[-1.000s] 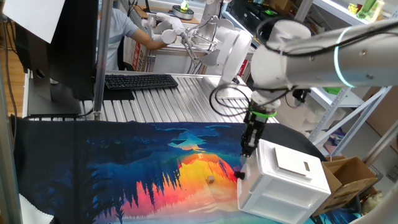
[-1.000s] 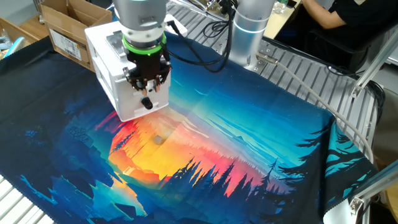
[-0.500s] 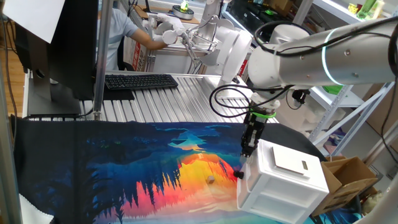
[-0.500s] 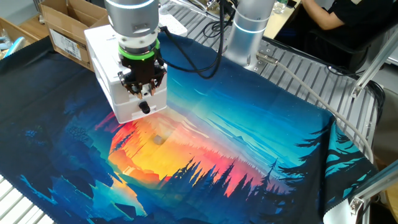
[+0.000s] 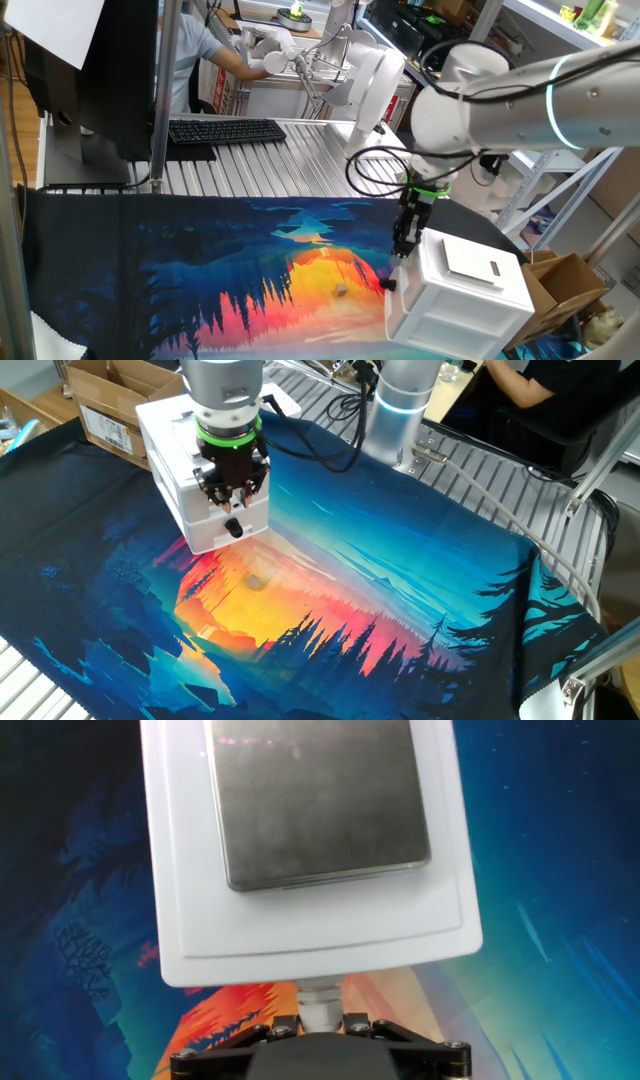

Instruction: Grasp the handle and close the drawer

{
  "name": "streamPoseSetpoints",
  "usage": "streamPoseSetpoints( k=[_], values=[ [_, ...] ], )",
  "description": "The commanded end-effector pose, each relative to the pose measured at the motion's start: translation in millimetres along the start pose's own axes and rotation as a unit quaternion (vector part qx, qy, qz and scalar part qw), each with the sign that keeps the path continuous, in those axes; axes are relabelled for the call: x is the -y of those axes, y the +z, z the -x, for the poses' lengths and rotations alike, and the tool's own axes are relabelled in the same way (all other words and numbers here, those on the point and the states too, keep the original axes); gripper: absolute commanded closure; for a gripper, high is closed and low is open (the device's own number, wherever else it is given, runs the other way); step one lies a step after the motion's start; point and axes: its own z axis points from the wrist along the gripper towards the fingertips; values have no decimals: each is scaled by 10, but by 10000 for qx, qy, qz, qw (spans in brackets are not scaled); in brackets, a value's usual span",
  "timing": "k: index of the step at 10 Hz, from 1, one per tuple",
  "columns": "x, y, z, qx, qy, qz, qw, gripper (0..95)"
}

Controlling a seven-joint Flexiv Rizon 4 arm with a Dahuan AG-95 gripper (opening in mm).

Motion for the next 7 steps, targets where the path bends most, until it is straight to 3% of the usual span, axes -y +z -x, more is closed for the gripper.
streamPoseSetpoints(
  k=[1, 6, 7],
  values=[
    [7, 28, 35, -14, 5, -6, 10000, 950],
    [9, 42, 28, -22, -93, -29, 10000, 950],
    [18, 24, 21, -52, -142, -98, 9998, 950]
  ],
)
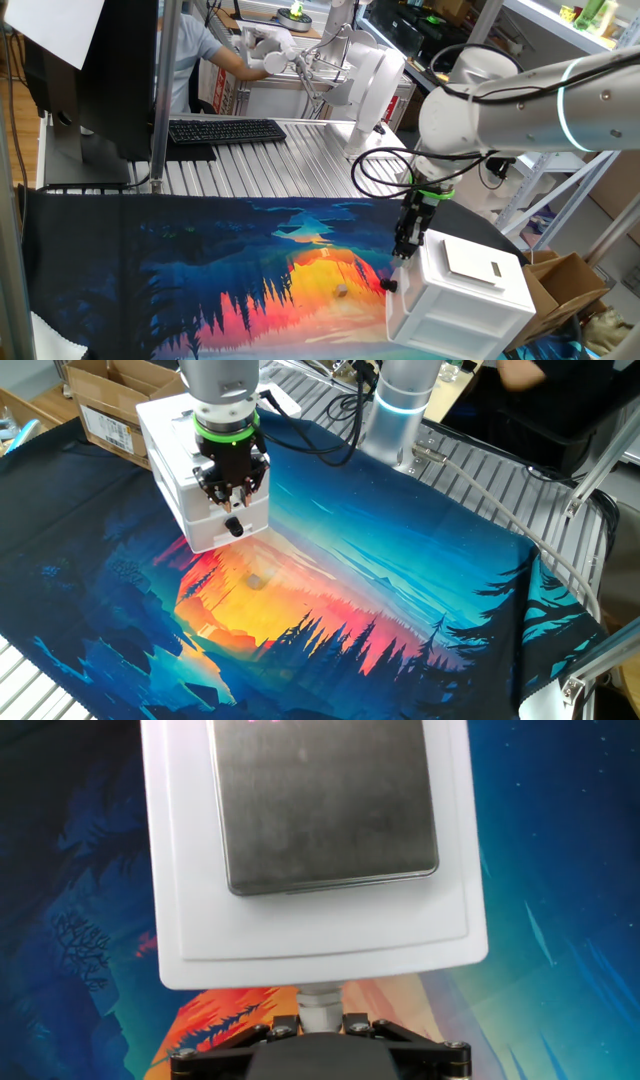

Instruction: Grasp the handle and close the drawer

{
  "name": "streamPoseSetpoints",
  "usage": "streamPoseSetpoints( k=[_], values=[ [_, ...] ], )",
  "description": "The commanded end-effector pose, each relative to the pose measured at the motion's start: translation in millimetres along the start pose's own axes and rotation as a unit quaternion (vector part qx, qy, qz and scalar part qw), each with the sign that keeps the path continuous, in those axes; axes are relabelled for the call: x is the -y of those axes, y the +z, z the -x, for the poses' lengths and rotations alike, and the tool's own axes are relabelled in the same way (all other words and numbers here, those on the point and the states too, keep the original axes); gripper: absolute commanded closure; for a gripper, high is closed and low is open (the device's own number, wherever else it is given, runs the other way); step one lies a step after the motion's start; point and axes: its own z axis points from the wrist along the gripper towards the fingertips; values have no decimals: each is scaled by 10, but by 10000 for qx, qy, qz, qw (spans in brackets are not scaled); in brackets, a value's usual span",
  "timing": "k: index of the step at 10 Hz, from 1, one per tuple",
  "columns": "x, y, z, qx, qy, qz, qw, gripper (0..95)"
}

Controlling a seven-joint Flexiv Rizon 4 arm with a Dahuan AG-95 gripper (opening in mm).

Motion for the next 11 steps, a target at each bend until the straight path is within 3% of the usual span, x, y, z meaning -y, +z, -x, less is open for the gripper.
streamPoseSetpoints(
  k=[1, 2, 3, 4, 6, 11],
  values=[
    [12, 8, 2, -32, -44, -72, 10000, 950],
    [18, 2, -5, -37, -19, -76, 10000, 760],
    [20, 1, -8, -46, 10, -82, 10000, 760],
    [23, -3, -11, -112, 48, -127, 9998, 380],
    [23, 4, -13, -144, 108, -133, 9997, 0],
    [33, 25, -52, -117, 65, -55, 9999, 0]
  ],
)
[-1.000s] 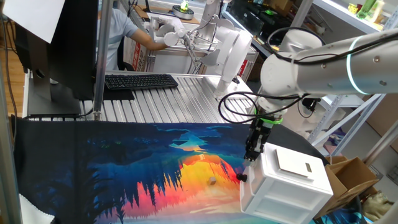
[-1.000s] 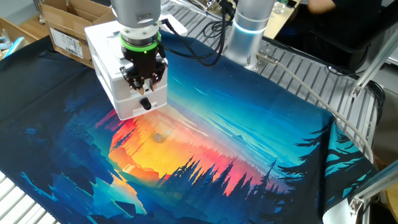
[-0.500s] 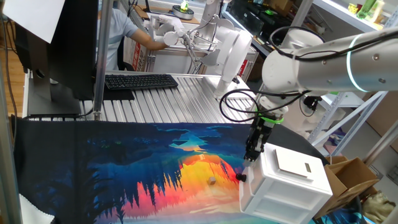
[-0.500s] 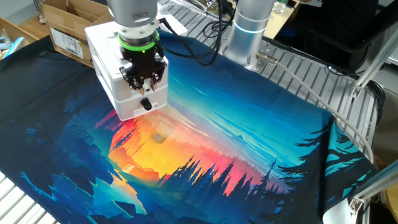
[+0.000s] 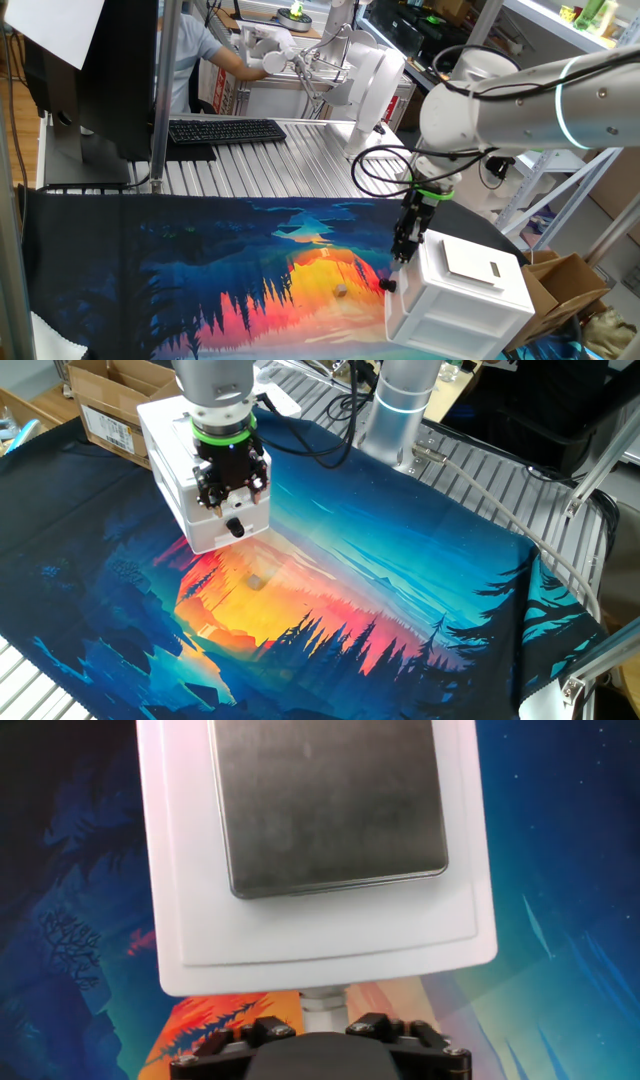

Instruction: Grasp the handle and close the drawer

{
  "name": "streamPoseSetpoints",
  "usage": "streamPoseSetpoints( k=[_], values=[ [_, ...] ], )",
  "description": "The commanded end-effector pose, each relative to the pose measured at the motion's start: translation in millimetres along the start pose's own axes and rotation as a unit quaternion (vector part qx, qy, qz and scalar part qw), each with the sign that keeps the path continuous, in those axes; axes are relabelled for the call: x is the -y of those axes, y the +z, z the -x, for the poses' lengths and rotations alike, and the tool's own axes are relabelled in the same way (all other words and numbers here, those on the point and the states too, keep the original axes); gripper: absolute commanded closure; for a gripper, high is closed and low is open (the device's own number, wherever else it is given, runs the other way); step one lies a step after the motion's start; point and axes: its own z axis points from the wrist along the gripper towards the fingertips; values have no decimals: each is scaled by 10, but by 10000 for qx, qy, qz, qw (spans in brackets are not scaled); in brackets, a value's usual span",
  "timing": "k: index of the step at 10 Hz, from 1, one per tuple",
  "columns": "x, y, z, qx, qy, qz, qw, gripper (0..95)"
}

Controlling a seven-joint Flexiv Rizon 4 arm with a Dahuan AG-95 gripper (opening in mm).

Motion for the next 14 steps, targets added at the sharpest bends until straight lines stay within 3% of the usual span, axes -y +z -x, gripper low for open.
streamPoseSetpoints(
  k=[1, 2, 3, 4, 5, 6, 7, 8, 9, 10, 12, 13, 14],
  values=[
    [28, -41, -71, 3, 46, 11, 10000, 0],
    [45, -70, -118, 1, 50, 5, 10000, 0],
    [68, -113, -186, -15, 34, -6, 10000, 190],
    [115, -179, -344, -48, -71, -38, 10000, 190],
    [130, -196, -391, -47, -105, -51, 9999, 190],
    [220, -338, -605, -60, -700, -38, 9975, 380],
    [260, -421, -670, -110, -1140, -47, 9934, 570],
    [308, -572, -752, -355, -1837, -158, 9822, 760],
    [329, -684, -798, -449, -2299, -203, 9720, 950],
    [359, -755, -822, -439, -2822, -180, 9582, 950],
    [433, -875, -794, -395, -4266, -164, 9034, 950],
    [442, -909, -778, -323, -4553, -238, 8894, 950],
    [468, -1002, -731, -333, -4936, -290, 8686, 950]
  ],
)
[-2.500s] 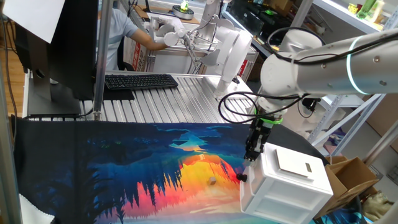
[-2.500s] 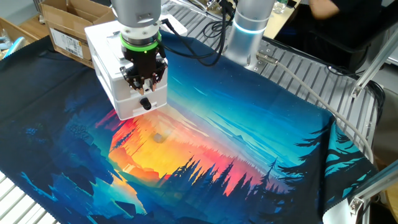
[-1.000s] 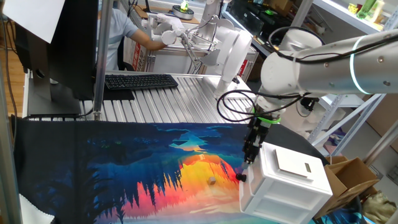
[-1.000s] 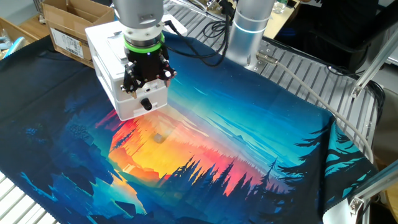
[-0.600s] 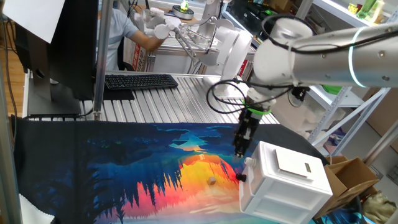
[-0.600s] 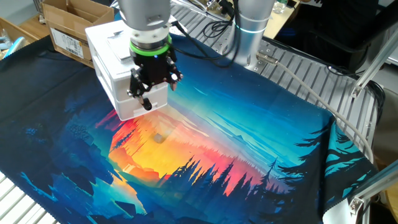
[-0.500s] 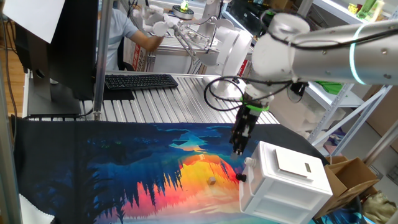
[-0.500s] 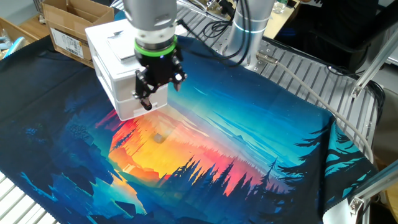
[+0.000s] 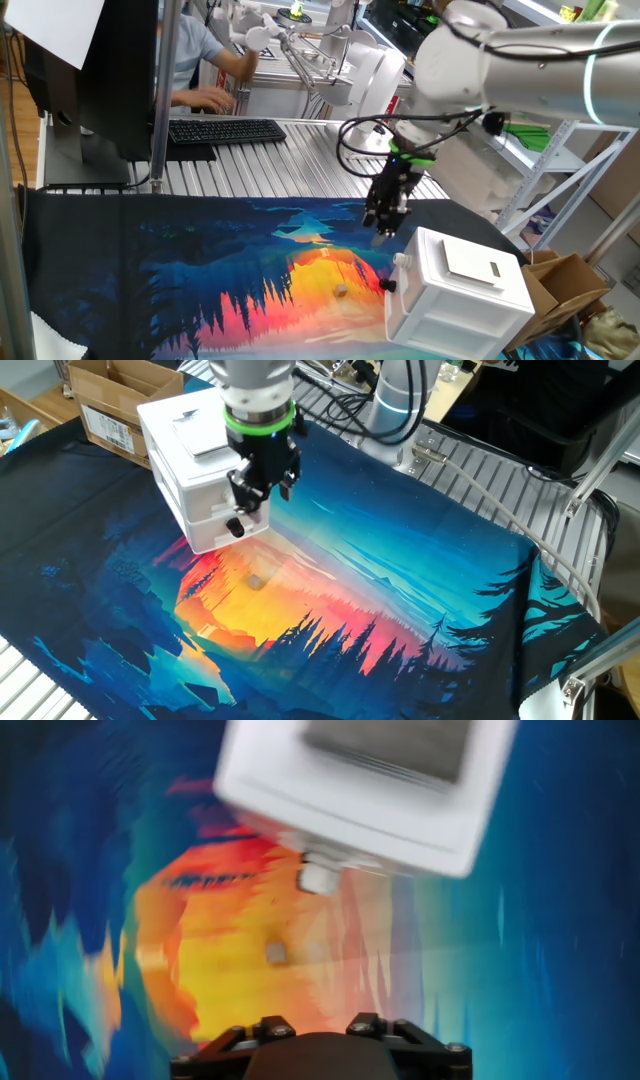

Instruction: Grasp the handle and close the drawer

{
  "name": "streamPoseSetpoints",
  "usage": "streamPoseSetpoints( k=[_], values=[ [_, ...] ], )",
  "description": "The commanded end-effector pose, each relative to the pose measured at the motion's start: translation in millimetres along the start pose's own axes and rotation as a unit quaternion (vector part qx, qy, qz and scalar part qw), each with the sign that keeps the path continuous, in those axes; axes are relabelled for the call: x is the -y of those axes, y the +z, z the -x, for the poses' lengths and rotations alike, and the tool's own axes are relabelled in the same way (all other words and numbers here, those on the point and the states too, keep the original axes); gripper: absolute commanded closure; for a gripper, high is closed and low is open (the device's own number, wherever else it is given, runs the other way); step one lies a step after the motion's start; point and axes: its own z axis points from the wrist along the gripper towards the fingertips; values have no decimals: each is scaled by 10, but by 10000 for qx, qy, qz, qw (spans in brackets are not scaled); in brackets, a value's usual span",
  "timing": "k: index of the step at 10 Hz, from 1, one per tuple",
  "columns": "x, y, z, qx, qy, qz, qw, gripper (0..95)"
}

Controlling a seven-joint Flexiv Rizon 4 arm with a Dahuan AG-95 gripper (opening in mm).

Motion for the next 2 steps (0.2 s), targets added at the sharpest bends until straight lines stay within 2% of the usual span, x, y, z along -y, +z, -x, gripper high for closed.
streamPoseSetpoints(
  k=[1, 2],
  values=[
    [132, -300, -30, -63, -2645, -197, 9642, 950],
    [161, -352, -15, -63, -2634, -198, 9645, 950]
  ],
)
